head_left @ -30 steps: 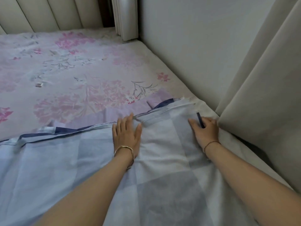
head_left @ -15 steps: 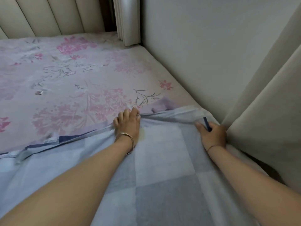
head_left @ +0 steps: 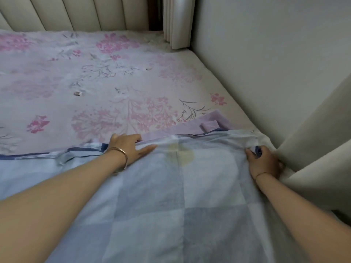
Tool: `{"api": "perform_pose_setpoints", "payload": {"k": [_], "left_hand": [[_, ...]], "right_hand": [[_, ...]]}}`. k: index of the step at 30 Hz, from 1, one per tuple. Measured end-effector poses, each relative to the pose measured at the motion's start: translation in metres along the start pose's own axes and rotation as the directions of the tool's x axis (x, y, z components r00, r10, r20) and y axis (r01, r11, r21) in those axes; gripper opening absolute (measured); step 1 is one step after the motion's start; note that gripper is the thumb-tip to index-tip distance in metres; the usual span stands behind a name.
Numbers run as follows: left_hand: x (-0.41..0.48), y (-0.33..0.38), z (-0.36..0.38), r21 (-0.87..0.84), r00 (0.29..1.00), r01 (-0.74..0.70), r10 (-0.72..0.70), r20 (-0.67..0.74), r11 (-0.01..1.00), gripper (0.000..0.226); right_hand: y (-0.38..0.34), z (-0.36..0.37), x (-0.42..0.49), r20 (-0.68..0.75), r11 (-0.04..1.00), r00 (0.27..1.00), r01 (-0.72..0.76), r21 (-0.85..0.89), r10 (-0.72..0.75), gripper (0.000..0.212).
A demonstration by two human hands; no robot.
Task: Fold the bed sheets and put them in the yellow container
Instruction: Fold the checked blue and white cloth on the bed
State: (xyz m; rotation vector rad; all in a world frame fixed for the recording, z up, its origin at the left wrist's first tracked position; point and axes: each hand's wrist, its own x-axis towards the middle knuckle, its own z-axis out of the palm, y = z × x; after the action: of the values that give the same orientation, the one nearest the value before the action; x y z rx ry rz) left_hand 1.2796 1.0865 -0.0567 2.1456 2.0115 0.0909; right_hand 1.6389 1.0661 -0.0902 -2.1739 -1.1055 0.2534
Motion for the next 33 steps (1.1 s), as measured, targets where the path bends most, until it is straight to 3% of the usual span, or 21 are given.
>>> {"api": "perform_pose_setpoints", "payload": {"k": [2,4,5,7,9,10,12,14,16,18,22,24,26,30,33], "left_hand": [[-0.021,-0.055,-0.018,-0.092,0.993,0.106,-0.1,0.064,0.99,0.06],[-0.043,-0.102,-0.032,-0.096,0.985,0.16,-0.153,0.084,0.982,0.042],[-0.05,-0.118,-0.033,-0.056,0.982,0.173,-0.168,0.087,0.983,0.033],[-0.06,-0.137,-0.033,0.002,0.986,0.15,-0.15,0.073,0.989,0.032],[-0.066,-0.15,-0.03,0.017,0.994,0.103,-0.103,0.034,0.995,0.041],[-0.07,-0.158,-0.03,0.027,0.997,0.076,-0.076,-0.015,0.997,0.049],[-0.07,-0.16,-0.031,-0.118,0.988,0.017,-0.035,-0.153,0.993,0.052],[-0.055,-0.156,-0.038,-0.301,0.971,-0.013,-0.06,-0.232,0.953,0.034],[-0.031,-0.157,-0.039,-0.269,0.967,-0.013,-0.057,-0.249,0.963,0.027],[-0.014,-0.165,-0.022,-0.179,0.977,0.011,-0.048,-0.206,0.984,0.027],[-0.009,-0.176,0.011,-0.06,0.976,0.096,-0.106,-0.191,0.994,0.03],[-0.018,-0.177,0.005,-0.039,0.968,0.127,-0.132,-0.215,0.991,0.059],[-0.058,-0.19,-0.003,-0.032,0.976,0.159,-0.161,-0.147,0.987,0.093],[-0.19,-0.221,0.024,0.127,0.979,0.15,-0.129,-0.16,0.981,0.084],[-0.22,-0.234,0.043,0.104,0.977,0.173,-0.157,-0.146,0.979,0.074]], "right_hand": [[-0.022,-0.014,-0.018,-0.114,0.991,0.993,-0.026,0.128,0.04,0.037],[-0.058,-0.012,-0.063,-0.207,0.951,0.946,0.28,0.133,-0.249,0.056],[-0.078,-0.005,-0.086,-0.12,0.894,0.907,0.419,0.158,-0.404,0.058],[-0.123,0.024,-0.122,0.196,0.801,0.782,0.541,0.256,-0.591,0.061],[-0.16,0.06,-0.144,0.44,0.778,0.656,0.599,0.192,-0.613,0.062],[-0.172,0.081,-0.152,0.51,0.788,0.638,0.599,0.142,-0.577,0.06],[-0.176,0.111,-0.16,0.521,0.829,0.69,0.556,0.062,-0.502,0.05],[-0.166,0.13,-0.162,0.337,0.843,0.784,0.535,0.06,-0.521,0.046],[-0.162,0.146,-0.162,0.108,0.824,0.817,0.563,0.068,-0.567,0.046],[-0.16,0.161,-0.159,0.016,0.79,0.79,0.612,0.024,-0.613,0.04],[-0.154,0.174,-0.155,-0.012,0.772,0.772,0.635,-0.022,-0.635,0.036],[-0.152,0.174,-0.151,0.001,0.773,0.774,0.634,-0.023,-0.634,0.037],[-0.156,0.173,-0.153,0.016,0.779,0.779,0.627,-0.016,-0.627,0.038],[-0.162,0.165,-0.155,0.09,0.812,0.81,0.583,-0.008,-0.58,0.048],[-0.172,0.152,-0.16,0.179,0.866,0.85,0.498,0.032,-0.495,0.06]]}}
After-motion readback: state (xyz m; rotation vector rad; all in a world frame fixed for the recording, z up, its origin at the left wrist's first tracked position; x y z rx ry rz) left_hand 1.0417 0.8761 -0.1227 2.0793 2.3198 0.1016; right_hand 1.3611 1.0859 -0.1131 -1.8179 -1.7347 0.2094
